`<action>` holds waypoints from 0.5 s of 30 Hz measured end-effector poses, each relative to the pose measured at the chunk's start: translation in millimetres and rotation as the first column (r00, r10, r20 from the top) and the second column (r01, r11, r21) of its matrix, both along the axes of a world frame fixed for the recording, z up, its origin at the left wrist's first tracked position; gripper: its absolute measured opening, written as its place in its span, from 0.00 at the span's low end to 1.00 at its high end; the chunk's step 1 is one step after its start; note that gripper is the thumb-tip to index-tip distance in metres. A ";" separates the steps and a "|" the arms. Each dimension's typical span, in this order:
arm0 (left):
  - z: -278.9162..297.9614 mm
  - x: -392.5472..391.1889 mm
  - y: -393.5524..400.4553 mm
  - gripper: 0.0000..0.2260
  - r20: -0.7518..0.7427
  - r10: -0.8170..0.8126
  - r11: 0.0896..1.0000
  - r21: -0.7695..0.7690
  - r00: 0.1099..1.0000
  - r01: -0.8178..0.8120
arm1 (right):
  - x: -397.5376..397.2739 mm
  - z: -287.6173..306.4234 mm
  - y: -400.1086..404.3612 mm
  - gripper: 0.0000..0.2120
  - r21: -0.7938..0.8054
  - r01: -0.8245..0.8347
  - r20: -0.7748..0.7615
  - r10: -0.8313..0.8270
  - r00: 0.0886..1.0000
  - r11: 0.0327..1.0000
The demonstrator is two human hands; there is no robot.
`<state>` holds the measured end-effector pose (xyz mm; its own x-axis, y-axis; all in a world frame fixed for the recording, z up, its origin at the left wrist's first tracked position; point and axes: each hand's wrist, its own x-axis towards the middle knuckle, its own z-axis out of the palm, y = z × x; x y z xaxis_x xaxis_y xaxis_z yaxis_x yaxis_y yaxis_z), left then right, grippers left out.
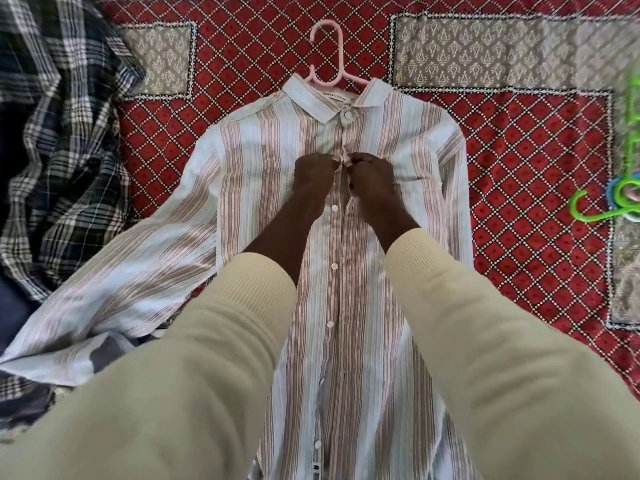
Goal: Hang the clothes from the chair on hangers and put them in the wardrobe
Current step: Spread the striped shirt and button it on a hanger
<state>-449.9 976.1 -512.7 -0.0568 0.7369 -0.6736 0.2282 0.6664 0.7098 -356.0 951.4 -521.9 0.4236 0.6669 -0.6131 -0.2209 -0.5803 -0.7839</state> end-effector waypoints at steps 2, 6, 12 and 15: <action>-0.8 0.5 0.1 0.10 -0.005 0.007 1.000 0.017 1.000 -0.007 | 1.3 0.4 0.9 0.08 -0.018 -0.012 -0.002 0.012 1.000 1.000; -0.7 3.6 -0.7 0.09 -0.015 0.031 0.999 0.016 0.999 -0.030 | 3.5 1.5 -0.3 0.07 -0.004 -0.025 -0.025 0.024 0.999 1.000; -0.7 6.3 -1.9 0.08 -0.030 0.030 0.999 0.020 0.999 -0.029 | 6.8 6.4 -2.8 0.11 -0.001 -0.001 -0.139 0.001 0.990 1.000; 2.2 4.3 -3.6 0.10 -0.004 0.049 0.998 0.036 0.999 -0.049 | 9.6 13.3 -1.8 0.11 -0.061 0.042 -0.232 -0.055 0.971 0.997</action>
